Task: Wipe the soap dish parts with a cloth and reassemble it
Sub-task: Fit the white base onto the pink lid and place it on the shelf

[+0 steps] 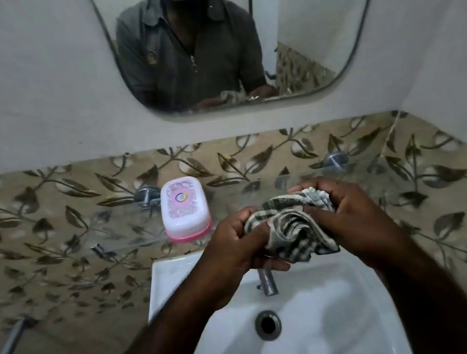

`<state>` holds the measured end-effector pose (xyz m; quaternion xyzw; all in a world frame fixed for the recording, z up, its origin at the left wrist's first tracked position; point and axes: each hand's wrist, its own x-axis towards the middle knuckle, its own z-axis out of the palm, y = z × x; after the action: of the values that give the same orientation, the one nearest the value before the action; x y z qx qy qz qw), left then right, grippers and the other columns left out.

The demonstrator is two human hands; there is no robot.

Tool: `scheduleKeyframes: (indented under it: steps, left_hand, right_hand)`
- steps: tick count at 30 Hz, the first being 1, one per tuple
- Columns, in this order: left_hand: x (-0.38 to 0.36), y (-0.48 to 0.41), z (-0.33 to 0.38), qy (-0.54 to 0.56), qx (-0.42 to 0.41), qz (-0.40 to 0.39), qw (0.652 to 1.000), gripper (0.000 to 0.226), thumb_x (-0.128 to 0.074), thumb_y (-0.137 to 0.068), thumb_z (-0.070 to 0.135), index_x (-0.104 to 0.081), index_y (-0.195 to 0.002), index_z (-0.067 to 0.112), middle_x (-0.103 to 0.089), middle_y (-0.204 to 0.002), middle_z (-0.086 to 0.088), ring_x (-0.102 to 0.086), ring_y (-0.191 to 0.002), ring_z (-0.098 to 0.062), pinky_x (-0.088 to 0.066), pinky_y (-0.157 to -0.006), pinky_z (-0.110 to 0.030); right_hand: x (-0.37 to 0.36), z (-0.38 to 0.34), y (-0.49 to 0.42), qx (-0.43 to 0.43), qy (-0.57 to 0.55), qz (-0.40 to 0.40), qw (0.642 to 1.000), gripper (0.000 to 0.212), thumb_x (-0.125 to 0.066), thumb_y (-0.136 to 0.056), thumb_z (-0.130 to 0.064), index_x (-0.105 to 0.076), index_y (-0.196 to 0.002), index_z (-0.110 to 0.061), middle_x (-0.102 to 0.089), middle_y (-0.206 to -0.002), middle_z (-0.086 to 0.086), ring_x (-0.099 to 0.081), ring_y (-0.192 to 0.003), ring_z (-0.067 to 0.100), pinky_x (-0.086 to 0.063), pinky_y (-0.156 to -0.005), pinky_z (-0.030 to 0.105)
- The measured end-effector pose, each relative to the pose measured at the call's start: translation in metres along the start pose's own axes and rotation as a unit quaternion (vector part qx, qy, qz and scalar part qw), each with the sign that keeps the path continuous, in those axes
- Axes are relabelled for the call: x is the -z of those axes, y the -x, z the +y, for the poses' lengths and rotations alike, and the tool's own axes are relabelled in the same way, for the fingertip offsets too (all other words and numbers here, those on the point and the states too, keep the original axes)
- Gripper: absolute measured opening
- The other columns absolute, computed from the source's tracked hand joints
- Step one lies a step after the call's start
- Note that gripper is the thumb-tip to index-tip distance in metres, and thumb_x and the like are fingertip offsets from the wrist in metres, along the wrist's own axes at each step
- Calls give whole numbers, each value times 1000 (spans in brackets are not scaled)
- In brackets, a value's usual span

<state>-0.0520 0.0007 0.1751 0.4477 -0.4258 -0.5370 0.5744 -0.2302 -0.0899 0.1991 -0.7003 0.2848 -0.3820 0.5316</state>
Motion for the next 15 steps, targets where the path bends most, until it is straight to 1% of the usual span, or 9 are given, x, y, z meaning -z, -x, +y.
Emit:
scheduleKeyframes:
  steps: [3,5,7,8,10,11,13,14,15]
  left_hand:
    - [-12,-4,-21,-30,-32,81,996,11,-71,-83,11,-68,-94,10,-74,-87,-11,-69,-77,-21,-54,-62,-30]
    - [-15,-7,-30,-10,-46,91,995,10,-69,-85,7,-69,-94,12,-76,-92,-9,-72,-83,-19,-54,-67,-26]
    - [-21,-9,-38,43,-26,64,997,17,-66,-85,11,-68,-102,8,-74,-103,-15,-70,-96,-26,-55,-76,-30]
    - [-26,-10,-43,90,4,31,995,25,-64,-86,13,-66,-109,4,-71,-110,-19,-68,-102,-31,-55,-81,-34]
    - [-36,-8,-52,156,73,-44,984,33,-59,-91,12,-61,-120,-1,-68,-116,-21,-67,-102,-32,-56,-83,-37]
    - [-41,-8,-59,138,95,-51,984,31,-58,-92,9,-60,-121,-2,-71,-110,-18,-70,-94,-28,-57,-75,-34]
    - [-46,-7,-75,37,117,4,992,27,-60,-90,1,-61,-116,-5,-74,-88,-9,-68,-65,-17,-51,-52,-24]
    - [-48,-7,-81,-4,124,39,992,29,-62,-88,-1,-59,-116,-5,-72,-81,-8,-64,-57,-14,-47,-47,-23]
    - [-48,-8,-87,-17,131,67,989,34,-65,-85,-2,-56,-118,-1,-72,-80,-8,-64,-56,-14,-47,-46,-24]
  right_hand:
    - [11,19,18,-14,7,45,999,20,-70,-84,1,-70,-97,-14,-75,-89,9,-72,-82,20,-57,-70,29]
    - [16,27,32,-16,-32,57,998,19,-73,-82,-7,-71,-99,-15,-75,-92,8,-72,-82,17,-56,-67,25]
    - [18,33,42,-41,-88,71,993,26,-77,-77,-18,-70,-102,-16,-75,-95,9,-73,-84,20,-57,-64,26]
    - [19,37,44,-57,-113,79,989,27,-77,-77,-20,-70,-103,-17,-75,-97,11,-73,-85,22,-58,-65,28]
    - [19,48,47,-89,-127,95,983,24,-73,-81,-14,-67,-105,-13,-73,-101,16,-72,-88,28,-59,-68,34]
    - [20,56,48,-109,-94,108,984,21,-71,-84,-11,-66,-104,-13,-71,-104,19,-71,-90,31,-60,-72,38]
    - [20,75,54,-152,-1,143,978,19,-67,-89,-8,-64,-104,-18,-69,-107,18,-68,-96,34,-58,-83,46]
    - [21,86,59,-172,9,160,972,20,-67,-89,-8,-63,-104,-21,-69,-105,16,-68,-96,34,-57,-84,49]
    - [22,94,64,-188,-1,175,966,21,-67,-90,-10,-62,-105,-24,-70,-103,15,-68,-94,34,-56,-84,50]
